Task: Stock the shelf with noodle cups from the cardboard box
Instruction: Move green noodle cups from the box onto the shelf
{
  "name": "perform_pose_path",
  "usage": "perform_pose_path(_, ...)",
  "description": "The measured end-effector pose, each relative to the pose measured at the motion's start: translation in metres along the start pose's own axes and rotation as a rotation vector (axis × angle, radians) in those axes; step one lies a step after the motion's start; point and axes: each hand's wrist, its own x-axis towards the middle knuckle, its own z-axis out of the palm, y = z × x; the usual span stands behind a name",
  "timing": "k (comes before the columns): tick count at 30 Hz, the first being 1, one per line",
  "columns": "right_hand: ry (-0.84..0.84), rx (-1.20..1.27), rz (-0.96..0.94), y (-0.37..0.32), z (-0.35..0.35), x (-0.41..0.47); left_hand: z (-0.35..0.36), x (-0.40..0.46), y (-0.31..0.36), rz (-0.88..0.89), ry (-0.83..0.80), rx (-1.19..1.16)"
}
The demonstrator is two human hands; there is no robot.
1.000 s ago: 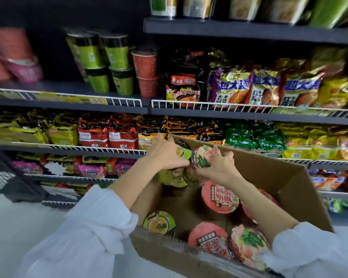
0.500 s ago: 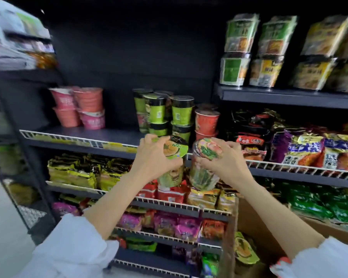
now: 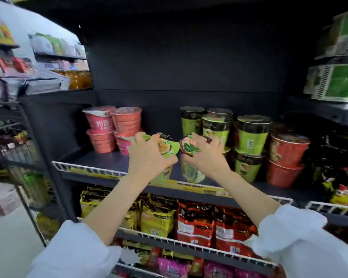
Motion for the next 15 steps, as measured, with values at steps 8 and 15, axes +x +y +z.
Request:
perform_pose_path(8,-0.039,-0.45,-0.055,0.022,0.081,0.108,0.042,0.089,-0.038,0.022,-0.042,-0.024)
perform_pose_path(15,0.004,-0.637,-0.079,0.031,0.098,0.126,0.063,0.136,-0.034,0.074,-0.079,-0.088)
